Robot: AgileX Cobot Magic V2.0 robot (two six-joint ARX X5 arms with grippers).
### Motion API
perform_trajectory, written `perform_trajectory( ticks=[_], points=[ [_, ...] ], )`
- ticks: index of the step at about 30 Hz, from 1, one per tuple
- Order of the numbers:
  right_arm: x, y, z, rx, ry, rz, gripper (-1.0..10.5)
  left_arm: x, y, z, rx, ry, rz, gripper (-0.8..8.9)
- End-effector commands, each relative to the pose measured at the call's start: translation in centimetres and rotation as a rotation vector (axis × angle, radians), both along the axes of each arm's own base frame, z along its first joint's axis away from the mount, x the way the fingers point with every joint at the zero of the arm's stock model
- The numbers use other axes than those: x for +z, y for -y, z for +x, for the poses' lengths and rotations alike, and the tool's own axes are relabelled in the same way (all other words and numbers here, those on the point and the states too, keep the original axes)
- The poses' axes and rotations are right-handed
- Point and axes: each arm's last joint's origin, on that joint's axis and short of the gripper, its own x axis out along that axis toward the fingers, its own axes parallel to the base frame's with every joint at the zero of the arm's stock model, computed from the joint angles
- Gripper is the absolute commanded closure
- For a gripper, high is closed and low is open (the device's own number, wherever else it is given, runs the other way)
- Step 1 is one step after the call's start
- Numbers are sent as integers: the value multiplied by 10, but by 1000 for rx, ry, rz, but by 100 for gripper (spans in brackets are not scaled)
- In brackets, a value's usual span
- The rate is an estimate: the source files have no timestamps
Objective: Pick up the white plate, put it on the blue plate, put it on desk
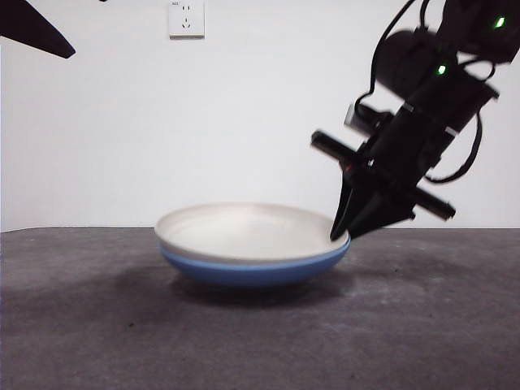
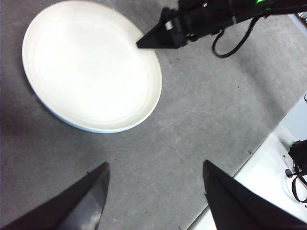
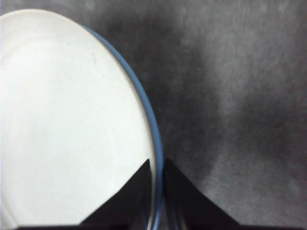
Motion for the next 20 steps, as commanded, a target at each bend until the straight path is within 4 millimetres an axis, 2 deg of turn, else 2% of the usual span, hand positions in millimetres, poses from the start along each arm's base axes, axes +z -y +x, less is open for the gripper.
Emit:
perform_trajectory(
  ticks=[1, 5, 11, 12, 17, 20],
  points=[
    [-5, -9, 8, -12, -1, 27, 937, 3, 1, 1, -18, 20, 0, 502],
    [-14, -13, 11, -21, -20, 33, 937, 2, 1, 1, -18, 15, 2, 502],
    [-16, -14, 11, -33, -16, 15, 934, 1, 1, 0, -22, 4, 13, 502],
    [-16, -14, 11, -33, -18, 15, 921, 1, 1, 0, -22, 2, 14, 502],
    [-16, -15, 10, -31, -22, 14, 718, 1, 1, -1, -22, 0, 15, 502],
    [-15, -16, 9, -28, -20, 15, 713, 1, 1, -1, -22, 0, 15, 502]
  ],
)
